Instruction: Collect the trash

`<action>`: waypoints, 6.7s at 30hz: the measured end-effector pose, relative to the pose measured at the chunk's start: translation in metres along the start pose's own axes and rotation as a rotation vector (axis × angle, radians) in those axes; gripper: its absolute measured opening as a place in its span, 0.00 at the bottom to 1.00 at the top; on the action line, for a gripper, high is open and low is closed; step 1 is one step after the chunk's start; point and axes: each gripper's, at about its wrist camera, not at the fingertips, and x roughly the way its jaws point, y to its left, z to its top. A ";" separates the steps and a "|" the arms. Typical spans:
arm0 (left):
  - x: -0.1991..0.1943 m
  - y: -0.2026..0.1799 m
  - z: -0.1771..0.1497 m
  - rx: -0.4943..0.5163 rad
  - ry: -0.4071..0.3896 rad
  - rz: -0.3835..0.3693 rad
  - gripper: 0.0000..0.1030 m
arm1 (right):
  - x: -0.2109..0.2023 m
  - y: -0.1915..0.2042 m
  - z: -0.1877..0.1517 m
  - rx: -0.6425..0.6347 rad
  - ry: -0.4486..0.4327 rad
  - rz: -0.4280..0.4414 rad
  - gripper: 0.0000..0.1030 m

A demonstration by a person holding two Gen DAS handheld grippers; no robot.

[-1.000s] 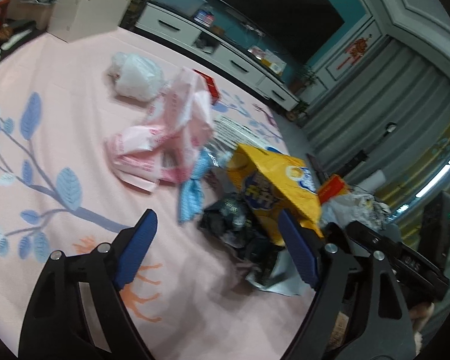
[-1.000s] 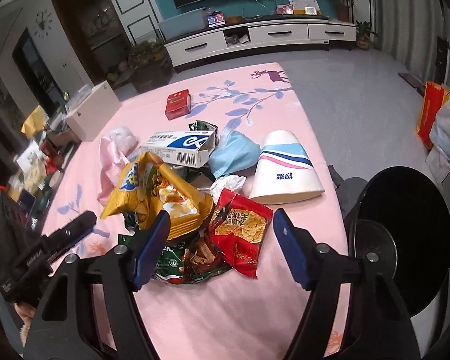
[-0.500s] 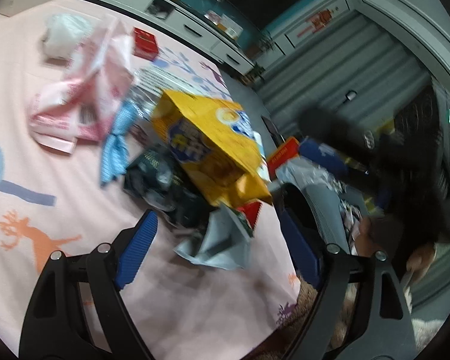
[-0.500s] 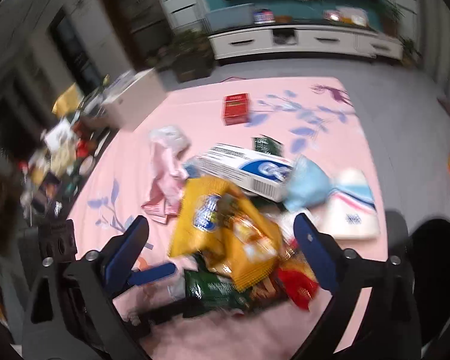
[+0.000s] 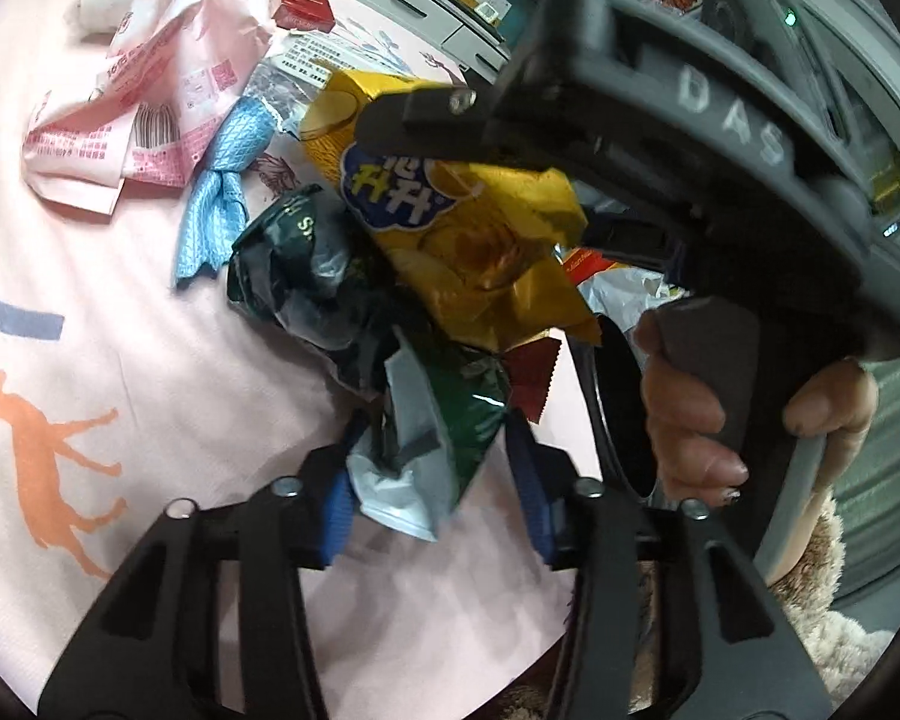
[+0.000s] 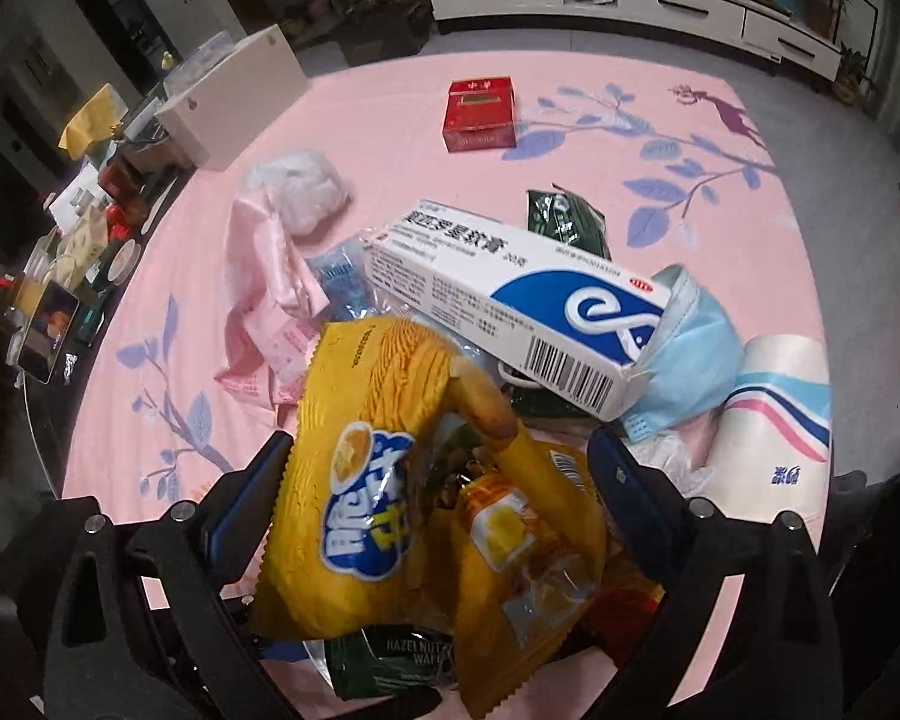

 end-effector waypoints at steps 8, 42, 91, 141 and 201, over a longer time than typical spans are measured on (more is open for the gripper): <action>-0.024 -0.010 0.003 0.037 -0.040 0.025 0.29 | -0.012 -0.006 -0.010 -0.001 -0.023 0.029 0.56; -0.036 -0.200 -0.021 0.343 -0.237 0.100 0.28 | -0.242 -0.140 -0.148 0.326 -0.586 -0.026 0.53; 0.133 -0.273 -0.027 0.527 -0.009 0.174 0.88 | -0.184 -0.283 -0.223 0.714 -0.488 -0.050 0.89; -0.051 0.088 0.169 -0.105 -0.320 0.631 0.94 | -0.068 -0.054 0.098 0.102 -0.268 -0.142 0.97; -0.117 -0.034 0.106 0.007 -0.518 0.360 0.03 | -0.118 -0.035 0.018 0.169 -0.359 0.052 0.55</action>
